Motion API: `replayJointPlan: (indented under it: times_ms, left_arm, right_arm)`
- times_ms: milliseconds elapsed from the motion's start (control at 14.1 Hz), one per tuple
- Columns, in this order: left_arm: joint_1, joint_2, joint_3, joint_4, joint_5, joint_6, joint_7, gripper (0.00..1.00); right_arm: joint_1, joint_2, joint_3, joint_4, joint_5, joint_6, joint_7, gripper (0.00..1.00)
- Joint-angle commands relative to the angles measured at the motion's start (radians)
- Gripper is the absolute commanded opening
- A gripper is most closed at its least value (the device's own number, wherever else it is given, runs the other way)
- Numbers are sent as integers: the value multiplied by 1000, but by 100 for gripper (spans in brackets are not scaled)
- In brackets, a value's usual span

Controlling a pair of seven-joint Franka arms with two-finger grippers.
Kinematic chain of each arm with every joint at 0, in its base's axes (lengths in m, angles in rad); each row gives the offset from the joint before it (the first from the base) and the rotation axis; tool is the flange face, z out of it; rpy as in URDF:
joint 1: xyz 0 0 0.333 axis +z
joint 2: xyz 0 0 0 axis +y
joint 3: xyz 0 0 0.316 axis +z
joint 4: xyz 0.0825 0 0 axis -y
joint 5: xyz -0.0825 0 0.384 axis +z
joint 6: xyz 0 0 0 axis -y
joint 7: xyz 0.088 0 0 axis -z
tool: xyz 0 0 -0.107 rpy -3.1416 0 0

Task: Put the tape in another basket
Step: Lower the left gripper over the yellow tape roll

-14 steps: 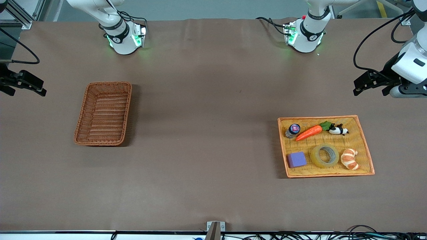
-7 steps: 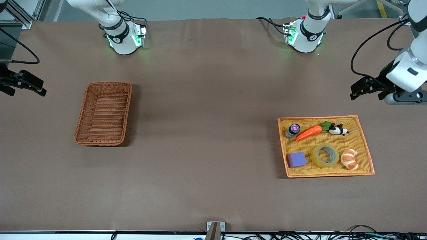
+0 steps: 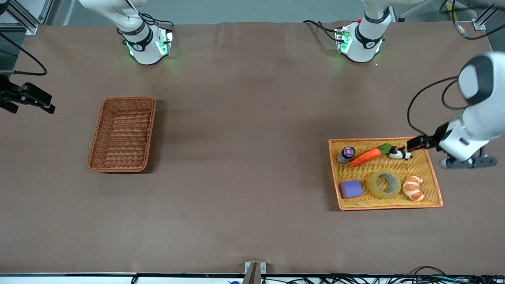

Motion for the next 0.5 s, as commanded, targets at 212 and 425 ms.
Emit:
replayJointPlan:
  times_ms: [212, 425]
  left_arm:
    - [-4, 197, 16, 33, 20, 189, 4, 100]
    - [-17, 272, 14, 73, 20, 226, -12, 100]
  right_arm:
    - [-11, -13, 10, -6, 13, -3, 11, 100]
    - [-13, -13, 9, -6, 15, -6, 11, 100]
